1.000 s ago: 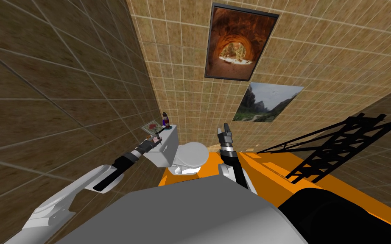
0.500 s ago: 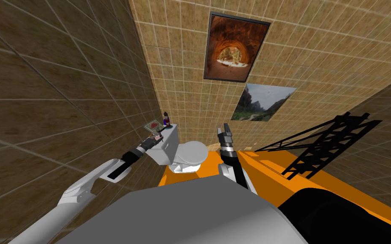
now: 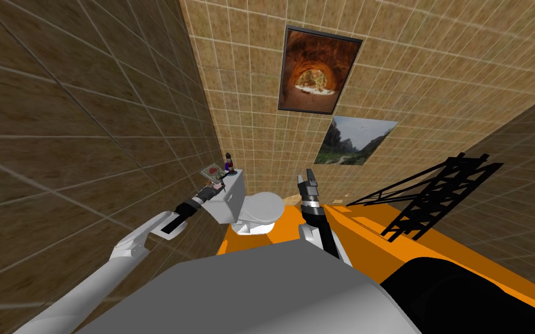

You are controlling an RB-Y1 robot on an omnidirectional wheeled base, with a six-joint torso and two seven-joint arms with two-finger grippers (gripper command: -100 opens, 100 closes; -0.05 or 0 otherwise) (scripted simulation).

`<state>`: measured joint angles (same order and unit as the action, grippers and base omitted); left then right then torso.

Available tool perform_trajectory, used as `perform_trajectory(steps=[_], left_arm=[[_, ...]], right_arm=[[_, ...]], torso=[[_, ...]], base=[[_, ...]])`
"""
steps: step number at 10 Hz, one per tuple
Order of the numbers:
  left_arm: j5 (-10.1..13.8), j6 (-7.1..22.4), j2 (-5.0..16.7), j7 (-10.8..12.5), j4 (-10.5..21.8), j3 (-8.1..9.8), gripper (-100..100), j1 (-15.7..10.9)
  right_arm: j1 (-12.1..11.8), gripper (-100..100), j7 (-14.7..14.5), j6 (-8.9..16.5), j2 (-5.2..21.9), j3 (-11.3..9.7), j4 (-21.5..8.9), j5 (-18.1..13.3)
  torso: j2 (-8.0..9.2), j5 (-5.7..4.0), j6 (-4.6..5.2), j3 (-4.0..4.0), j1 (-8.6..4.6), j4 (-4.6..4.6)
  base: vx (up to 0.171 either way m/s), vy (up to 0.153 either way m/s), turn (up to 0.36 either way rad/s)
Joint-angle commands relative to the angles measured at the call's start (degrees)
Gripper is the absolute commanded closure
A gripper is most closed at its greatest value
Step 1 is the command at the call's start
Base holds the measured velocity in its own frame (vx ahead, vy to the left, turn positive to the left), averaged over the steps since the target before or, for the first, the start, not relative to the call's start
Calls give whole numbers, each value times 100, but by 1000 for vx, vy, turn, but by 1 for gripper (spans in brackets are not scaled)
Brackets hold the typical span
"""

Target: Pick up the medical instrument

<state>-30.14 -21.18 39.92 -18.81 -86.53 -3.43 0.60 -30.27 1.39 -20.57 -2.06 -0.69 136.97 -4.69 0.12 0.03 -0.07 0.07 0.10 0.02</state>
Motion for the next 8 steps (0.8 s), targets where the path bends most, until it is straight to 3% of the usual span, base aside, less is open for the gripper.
perform_trajectory(steps=[1, 3, 4, 5, 7, 8], left_arm=[[128, 1, -113, -154, 286, -202, -100, -286], [128, 1, -113, -154, 687, -202, -100, -654], [128, 1, -113, -154, 767, -202, -100, -658], [254, -42, -246, -330, 936, -386, -100, -884], [254, -42, -246, -330, 1393, -386, -100, -1266], [254, -42, -246, -330, 1459, -386, -100, -1266]], right_arm=[[0, 0, 0, 0, 0, 0, 0, 0], [1, 0, 0, 0, 0, 0, 0, 0], [0, 0, 0, 0, 0, 0, 0, 0], [0, 0, 0, 0, 0, 0, 0, 0], [1, 0, 0, 0, 0, 0, 0, 0], [0, 0, 0, 0, 0, 0, 0, 0]], torso=[[0, 0, 0, 0, 0, 0], [19, 2, 1, 11, 8, 4], [11, 0, 0, 7, 2, 3], [0, -1, 0, 0, -3, 0], [25, 1, 1, 14, 4, 6], [11, 0, 0, 7, 2, 3]], base=[[-78, 34, -54], [-76, 24, -21], [-16, -2, 5], [-97, 30, -39], [-83, 20, -26], [-1, 7, 1]])
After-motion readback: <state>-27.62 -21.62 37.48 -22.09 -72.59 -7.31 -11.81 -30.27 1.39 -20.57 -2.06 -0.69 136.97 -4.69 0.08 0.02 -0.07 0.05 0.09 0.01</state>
